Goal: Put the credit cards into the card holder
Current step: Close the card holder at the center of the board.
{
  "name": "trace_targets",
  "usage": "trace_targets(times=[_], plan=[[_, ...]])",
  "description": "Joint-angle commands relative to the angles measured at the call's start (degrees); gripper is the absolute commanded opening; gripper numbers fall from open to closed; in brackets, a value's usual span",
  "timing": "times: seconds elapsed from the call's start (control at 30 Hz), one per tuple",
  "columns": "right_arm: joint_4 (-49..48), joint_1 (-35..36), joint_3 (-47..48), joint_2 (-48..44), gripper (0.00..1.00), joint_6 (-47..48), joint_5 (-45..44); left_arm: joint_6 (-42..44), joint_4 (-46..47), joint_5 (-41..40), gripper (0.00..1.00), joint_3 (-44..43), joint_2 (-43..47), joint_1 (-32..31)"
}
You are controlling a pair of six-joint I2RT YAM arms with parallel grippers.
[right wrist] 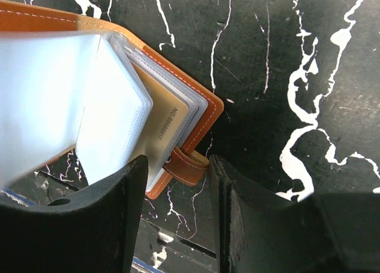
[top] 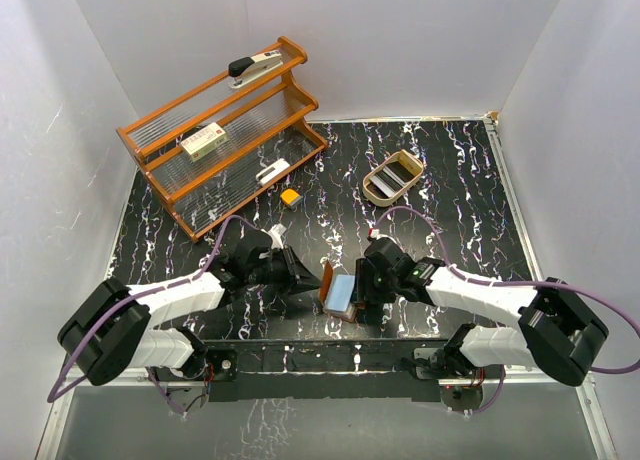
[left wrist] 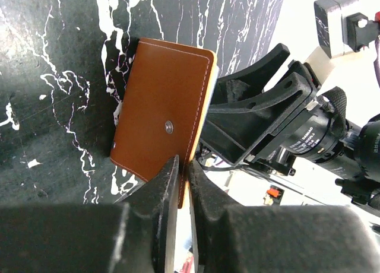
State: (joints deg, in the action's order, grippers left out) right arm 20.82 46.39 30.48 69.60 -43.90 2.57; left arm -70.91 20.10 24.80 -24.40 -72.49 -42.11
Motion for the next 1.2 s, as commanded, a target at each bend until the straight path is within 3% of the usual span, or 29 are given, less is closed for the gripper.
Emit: trace_targets(times=[0.0, 0.27, 0.5, 0.77, 1.0, 1.17], plan=[[-4.3, 0.4, 0.1, 1.4, 0.43, 0.7, 1.8, 4.2, -7.0, -0.7, 0.02, -2.7, 1.2, 0.0], [-4.4, 0.7, 8.6, 6.3, 0.44, 13.3, 2.7, 15.9, -27.9, -8.9, 0.0, -9.1, 5.7, 0.1], [-2.7, 0.7, 15.9, 13.9, 0.44, 23.6, 11.0, 18.0, -33.5, -11.0, 0.0, -9.6, 8.6, 0.5], [1.8, 0.7, 22.2, 13.2, 0.44, 43.5, 13.8, 19.7, -39.4, -14.4, 0.0, -9.8, 13.3, 1.4], [4.9, 0.7, 19.1, 10.3, 0.39, 58.9, 15.7, 18.2, -40.7, -15.6, 0.0, -8.6, 15.6, 1.5], [0.1, 0.9, 15.0, 9.8, 0.37, 61.0, 18.5, 18.0, -43.0, -18.5, 0.0, -8.5, 18.0, 1.7]])
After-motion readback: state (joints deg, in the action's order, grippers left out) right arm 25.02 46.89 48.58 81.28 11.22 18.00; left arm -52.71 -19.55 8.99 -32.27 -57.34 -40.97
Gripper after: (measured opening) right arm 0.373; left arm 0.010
